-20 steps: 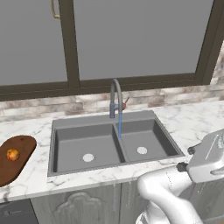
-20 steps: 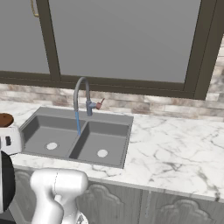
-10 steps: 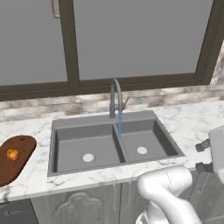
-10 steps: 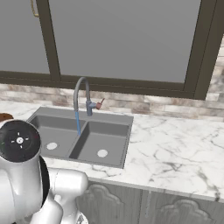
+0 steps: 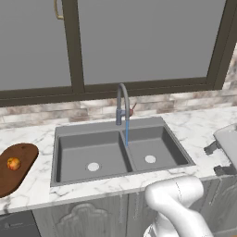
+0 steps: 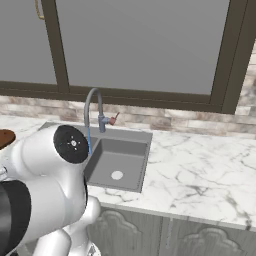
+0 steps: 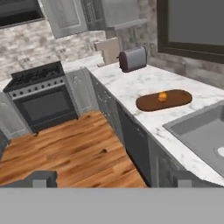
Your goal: Pick the peach from the sink and place it on the cutting board to airdry. Then turn off the sink faucet.
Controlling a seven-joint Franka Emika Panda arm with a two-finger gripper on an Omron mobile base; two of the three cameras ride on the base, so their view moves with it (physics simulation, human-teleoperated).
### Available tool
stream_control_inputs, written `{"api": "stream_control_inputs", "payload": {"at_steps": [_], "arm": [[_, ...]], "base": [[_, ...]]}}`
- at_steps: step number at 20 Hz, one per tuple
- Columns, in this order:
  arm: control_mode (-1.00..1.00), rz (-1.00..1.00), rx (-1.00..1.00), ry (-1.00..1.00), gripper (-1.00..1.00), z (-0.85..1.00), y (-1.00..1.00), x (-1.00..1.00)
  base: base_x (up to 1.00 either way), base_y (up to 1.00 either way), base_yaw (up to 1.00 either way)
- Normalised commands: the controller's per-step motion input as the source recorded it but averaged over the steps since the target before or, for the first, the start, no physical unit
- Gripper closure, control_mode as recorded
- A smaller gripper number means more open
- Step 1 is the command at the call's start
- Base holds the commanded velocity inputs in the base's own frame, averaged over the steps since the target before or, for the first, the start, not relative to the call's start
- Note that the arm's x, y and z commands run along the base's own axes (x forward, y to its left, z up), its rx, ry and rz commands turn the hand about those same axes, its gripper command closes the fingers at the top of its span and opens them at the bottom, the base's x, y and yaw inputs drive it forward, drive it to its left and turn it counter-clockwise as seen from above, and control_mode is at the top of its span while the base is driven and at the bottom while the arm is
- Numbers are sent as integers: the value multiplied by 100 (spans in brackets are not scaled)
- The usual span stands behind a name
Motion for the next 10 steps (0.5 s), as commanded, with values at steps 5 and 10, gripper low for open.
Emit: {"api": "stream_control_inputs", "payload": {"at_steps": [5,10], "arm": [[-100,22,16,-2,-100,0,-14,7],[-100,21,25,-1,-100,0,-8,2]], "base": [[0,0,0],[0,0,0]]}}
